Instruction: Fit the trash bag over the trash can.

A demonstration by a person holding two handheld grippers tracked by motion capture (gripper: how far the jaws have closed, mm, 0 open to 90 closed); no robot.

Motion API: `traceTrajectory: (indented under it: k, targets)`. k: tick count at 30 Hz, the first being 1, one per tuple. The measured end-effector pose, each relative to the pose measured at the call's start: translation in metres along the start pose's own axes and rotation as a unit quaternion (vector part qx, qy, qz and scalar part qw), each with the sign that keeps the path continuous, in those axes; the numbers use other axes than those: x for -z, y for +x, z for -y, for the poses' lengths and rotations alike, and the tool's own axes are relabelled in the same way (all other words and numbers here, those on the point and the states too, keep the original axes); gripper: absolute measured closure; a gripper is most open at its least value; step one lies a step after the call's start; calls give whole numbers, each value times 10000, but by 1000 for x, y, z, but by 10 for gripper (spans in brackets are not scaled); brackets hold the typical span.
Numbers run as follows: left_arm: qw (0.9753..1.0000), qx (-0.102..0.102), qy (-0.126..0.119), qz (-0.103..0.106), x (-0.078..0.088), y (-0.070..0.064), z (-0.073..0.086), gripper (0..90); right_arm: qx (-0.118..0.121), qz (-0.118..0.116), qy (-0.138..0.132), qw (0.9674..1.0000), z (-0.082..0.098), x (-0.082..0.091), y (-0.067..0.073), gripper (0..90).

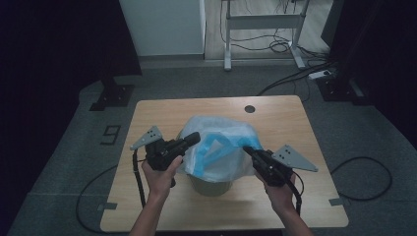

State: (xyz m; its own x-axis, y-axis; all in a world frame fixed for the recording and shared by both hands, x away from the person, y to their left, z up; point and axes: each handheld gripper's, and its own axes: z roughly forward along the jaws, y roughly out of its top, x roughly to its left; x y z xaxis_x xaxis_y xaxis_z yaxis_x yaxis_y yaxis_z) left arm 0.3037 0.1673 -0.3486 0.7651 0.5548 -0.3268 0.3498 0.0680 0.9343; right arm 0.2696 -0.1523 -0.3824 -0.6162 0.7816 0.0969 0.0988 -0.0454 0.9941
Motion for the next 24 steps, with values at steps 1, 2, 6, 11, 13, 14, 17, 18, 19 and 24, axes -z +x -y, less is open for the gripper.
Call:
traceTrajectory:
  k: [1, 2, 6, 11, 13, 14, 17, 18, 19, 24]
  targets:
    - [10000, 58, -63, -10, 2, 2, -1, 897, 10, -3, 24, 10000, 2, 3, -2, 892]
    - [9999, 97, -84, 6, 2, 4, -2, 897, 10, -1, 47, 10000, 4, 5, -3, 892]
    - [9998, 190, -112, -13, 1, 11, -6, 897, -12, 95, 188, 9998, 10, 12, -13, 892]
    - [9999, 93, -86, -105, -2, 14, -10, 897, -18, 210, 294, 9993, 9, 14, -28, 892]
    - [9998, 82, -108, -136, -2, 15, -13, 897, 21, 273, 308, 9991, 6, 11, -33, 892]
    - [9998, 70, -117, -163, -2, 17, -15, 897, 50, 312, 319, 9990, 4, 10, -35, 892]
    - [9996, 50, -162, -213, -1, 19, -19, 897, 154, 406, 332, 9985, -3, 4, -41, 892]
    - [9995, 42, -204, -249, 1, 22, -23, 897, 182, 438, 321, 9984, -6, 2, -42, 892]
    - [9994, 40, -230, -271, 2, 23, -26, 898, 298, 519, 276, 9978, -19, -5, -47, 892]
    - [9985, -5, -422, -338, 12, 28, -37, 898, 419, 637, 66, 9971, -41, -12, -51, 892]
